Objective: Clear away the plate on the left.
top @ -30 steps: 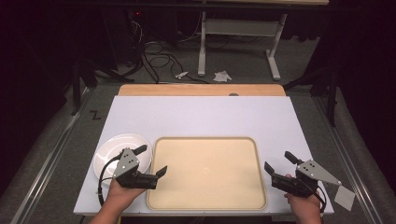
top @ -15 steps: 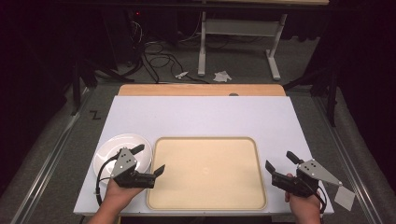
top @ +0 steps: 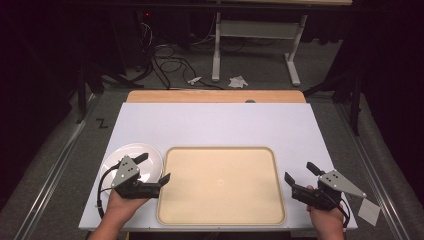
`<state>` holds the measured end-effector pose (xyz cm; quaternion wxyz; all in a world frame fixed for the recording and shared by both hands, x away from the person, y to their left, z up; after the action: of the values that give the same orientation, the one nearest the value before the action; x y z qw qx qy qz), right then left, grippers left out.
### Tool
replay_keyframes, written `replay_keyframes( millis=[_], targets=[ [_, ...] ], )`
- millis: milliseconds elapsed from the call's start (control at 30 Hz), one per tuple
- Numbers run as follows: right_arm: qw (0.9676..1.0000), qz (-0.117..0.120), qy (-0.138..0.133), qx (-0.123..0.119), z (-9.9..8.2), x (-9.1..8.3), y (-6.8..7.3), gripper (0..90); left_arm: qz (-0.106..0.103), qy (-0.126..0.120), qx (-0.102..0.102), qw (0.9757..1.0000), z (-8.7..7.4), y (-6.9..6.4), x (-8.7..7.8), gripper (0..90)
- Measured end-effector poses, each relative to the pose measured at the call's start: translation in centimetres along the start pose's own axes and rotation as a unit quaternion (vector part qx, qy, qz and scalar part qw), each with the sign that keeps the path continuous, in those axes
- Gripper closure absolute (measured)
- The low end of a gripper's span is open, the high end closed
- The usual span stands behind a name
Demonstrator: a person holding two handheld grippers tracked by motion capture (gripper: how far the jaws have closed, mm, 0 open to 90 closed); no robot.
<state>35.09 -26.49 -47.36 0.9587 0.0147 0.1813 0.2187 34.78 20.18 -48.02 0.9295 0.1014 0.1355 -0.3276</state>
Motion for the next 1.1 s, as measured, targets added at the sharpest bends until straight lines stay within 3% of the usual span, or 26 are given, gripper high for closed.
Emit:
replay_keyframes(
  millis=[167, 300, 500, 867, 1000, 1100],
  targets=[
    [1.0, 0.006, -0.001, -0.005, 0.1, 0.0, 0.0, 16.1, 0.025, 0.012, 0.019, 0.9994, -0.4, 1.3, -0.9, 1.7],
    [1.0, 0.006, -0.001, -0.004, 0.1, 0.1, -0.1, 16.2, 0.042, 0.011, 0.008, 0.999, -0.7, 2.3, -1.8, 1.7],
    [1.0, 0.008, 0.001, -0.005, 0.1, 0.1, 0.2, 16.2, 0.068, 0.018, 0.018, 0.9974, -1.1, 3.2, -3.1, 1.9],
    [0.9999, 0.011, -0.002, -0.004, 0.1, -0.1, 0.2, 16.2, 0.084, 0.024, 0.002, 0.9962, -2.1, 5.0, -4.6, 1.7],
    [0.9999, 0.01, 0.003, -0.005, 0.0, 0.3, 0.1, 16.2, 0.087, 0.044, 0.006, 0.9952, -3.0, 5.7, -4.7, 1.6],
    [0.9999, 0.01, 0.004, -0.001, 0.0, 0.2, 0.2, 16.2, 0.097, 0.067, 0.014, 0.9929, -3.7, 6.0, -5.0, 1.7]
  ],
)
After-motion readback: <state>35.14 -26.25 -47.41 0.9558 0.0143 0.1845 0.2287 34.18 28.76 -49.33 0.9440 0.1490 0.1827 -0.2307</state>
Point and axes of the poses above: each handheld gripper's, and its own axes: x roughly forward along the jaws, z roughly out of its top, y roughly to its left, the point moved 5 cm from there along x, roughly forward along the jaws, and after that the axes turned 6 degrees about x, right-handed, at the moved point
